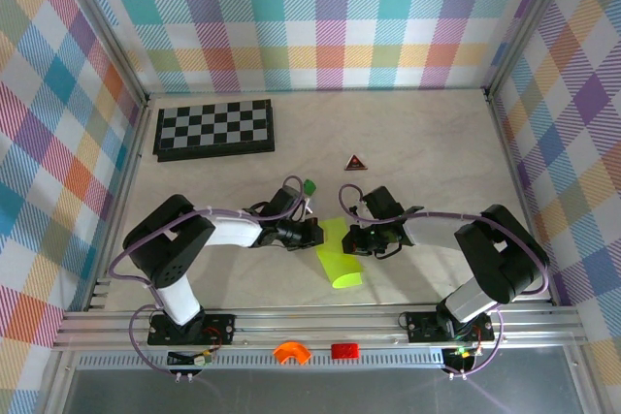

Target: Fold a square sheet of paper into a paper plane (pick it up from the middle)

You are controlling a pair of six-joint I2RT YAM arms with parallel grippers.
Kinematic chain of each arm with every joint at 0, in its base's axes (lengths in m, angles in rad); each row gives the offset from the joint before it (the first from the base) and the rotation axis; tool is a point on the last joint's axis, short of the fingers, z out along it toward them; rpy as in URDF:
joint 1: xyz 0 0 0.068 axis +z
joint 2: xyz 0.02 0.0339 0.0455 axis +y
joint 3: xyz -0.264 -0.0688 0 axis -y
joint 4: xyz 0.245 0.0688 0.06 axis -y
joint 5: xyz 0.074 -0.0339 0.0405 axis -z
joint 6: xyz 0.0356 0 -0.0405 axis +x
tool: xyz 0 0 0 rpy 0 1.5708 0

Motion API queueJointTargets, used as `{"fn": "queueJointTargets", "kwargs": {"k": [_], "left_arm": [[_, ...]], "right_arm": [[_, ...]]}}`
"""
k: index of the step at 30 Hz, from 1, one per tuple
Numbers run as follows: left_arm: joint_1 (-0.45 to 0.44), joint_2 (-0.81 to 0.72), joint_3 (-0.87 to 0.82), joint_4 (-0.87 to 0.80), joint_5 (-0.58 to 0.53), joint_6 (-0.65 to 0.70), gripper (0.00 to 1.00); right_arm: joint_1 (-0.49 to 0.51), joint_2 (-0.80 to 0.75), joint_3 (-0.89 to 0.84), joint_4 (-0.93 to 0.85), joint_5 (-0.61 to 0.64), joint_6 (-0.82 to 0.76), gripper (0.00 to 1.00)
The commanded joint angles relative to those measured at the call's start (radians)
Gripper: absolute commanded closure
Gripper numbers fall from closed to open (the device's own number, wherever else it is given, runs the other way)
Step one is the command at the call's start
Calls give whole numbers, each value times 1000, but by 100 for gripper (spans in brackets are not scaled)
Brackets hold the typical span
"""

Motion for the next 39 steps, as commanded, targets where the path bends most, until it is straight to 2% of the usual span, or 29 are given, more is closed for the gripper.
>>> {"fn": "queueJointTargets", "kwargs": {"k": [1,8,19,25,31,39], "left_arm": [[7,-16,-58,-98,-73,46,99],[-7,-129,-39,-67,-58,-12,96],[-30,-25,-77,13,-13,-42,96],[-31,-66,-101,-69,-81,-3,97],[-48,-161,-46,-124,-101,1,93],[-89,-83,-18,-105,-62,-23,93]], "right_arm": [[6,31,-49,-124,112,11,100],[5,28,-49,-128,115,13,100],[6,28,-49,-134,123,21,100],[6,27,-51,-134,130,26,100],[6,32,-49,-139,126,26,100],[6,42,-39,-145,124,22,100]]}}
